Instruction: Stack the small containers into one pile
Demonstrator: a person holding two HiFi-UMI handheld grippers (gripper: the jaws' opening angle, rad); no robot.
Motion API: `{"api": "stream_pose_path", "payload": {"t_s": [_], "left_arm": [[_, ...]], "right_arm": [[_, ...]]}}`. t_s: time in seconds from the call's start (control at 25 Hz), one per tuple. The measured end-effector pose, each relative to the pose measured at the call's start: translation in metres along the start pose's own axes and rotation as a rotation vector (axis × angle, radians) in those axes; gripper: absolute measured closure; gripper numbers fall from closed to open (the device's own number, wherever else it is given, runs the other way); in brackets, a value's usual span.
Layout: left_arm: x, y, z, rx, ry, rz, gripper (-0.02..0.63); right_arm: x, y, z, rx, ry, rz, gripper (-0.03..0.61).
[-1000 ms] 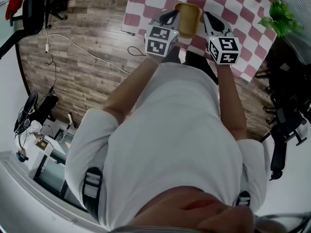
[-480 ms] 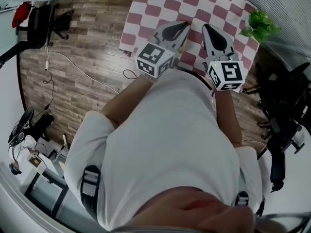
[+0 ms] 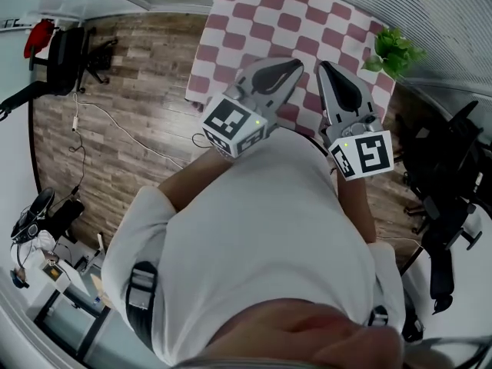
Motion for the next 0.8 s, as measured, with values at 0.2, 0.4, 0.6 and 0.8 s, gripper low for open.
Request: {"api": "stream_pose_path", "payload": {"t_s": [0.2,0.4,0.6,0.8], "left_arm": [[-0.001,-0.017,0.018,-0.045,0.030,0.039,0.571],[-0.010,-0.019,0.034,-0.085,0.066,0.032,0.571],[-0.019,-0.017,0.041,-0.072,0.098,0.029,0.571],[-0.025,-0.017,0.042,-0.081,0.101,0.020,0.571]], "right_arm": [[0.020,-0.019,0.000,0.003,0.038,0.041,0.546],[0.028,-0.024,0.003,0.021,0.055,0.039,0.546],[0.032,-0.023,0.010,0.014,0.070,0.034,0.546],[0.035,-0.021,0.014,0.007,0.077,0.029,0.546]]}}
Point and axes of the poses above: the fingertips, and each gripper's own axes: x backward along the fingers, z to its right, y out of its underside, the point moved 5 cm from there along x, backward along the fingers, and after that the axes turned 1 degree about -x, right-handed, at the moved point
